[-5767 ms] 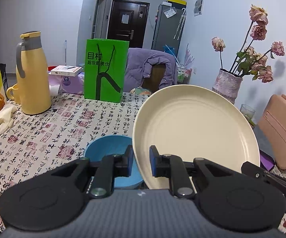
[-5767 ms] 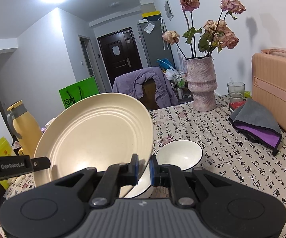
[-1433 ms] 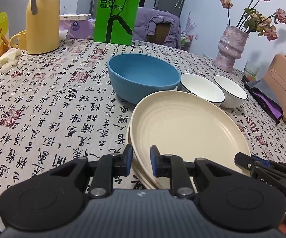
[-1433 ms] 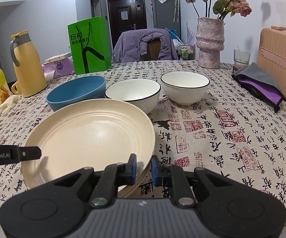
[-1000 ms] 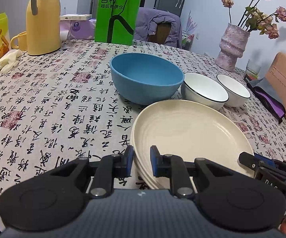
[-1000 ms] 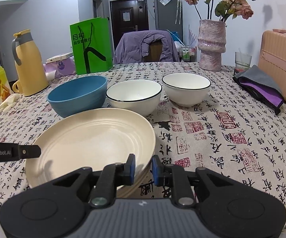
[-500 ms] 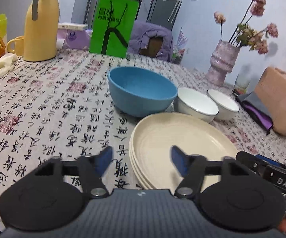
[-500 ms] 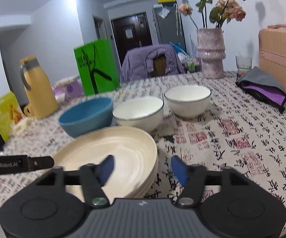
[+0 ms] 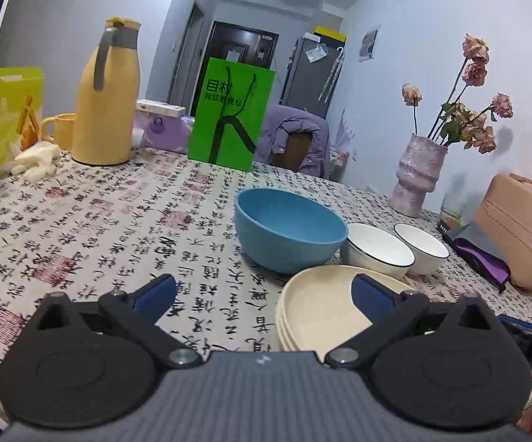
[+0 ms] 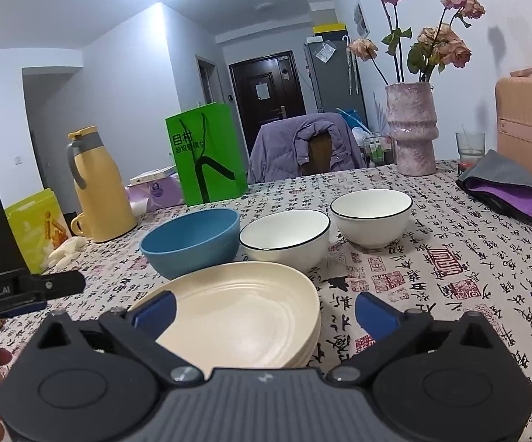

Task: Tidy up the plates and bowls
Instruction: 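Withdraw both open grippers back from the plate stack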

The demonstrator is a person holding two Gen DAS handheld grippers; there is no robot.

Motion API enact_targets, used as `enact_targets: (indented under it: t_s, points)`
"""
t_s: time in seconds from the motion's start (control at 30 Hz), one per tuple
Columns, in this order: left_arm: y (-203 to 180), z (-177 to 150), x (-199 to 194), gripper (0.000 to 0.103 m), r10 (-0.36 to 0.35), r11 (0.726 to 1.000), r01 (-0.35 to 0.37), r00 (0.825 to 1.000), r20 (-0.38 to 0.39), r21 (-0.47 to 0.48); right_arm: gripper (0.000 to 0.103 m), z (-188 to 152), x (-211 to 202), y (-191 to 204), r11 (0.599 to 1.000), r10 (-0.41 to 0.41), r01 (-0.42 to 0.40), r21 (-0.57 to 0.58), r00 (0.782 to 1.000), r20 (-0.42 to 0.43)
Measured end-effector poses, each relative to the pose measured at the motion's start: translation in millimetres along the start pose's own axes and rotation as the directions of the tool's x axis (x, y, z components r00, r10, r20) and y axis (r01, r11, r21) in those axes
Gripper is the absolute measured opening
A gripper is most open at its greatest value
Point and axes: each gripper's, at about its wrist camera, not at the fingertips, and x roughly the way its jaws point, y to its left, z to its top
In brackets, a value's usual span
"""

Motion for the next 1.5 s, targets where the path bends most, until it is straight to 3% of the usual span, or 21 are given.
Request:
enact_targets:
  t_s: [0.83, 1.5]
  points:
    - [26, 22, -18, 0.103, 0.036, 0.999, -0.036, 0.998, 0.053, -0.005, 0.103, 19, 2, 6, 1.000, 0.009, -0.009, 0.005, 1.000, 0.011]
    - [32, 63, 29, 0.103, 0.034, 0.999, -0.032, 0.997, 0.071, -0.025, 0.103, 60, 59, 8, 0.999, 0.021, -0.021, -0.041, 1.000, -0.018]
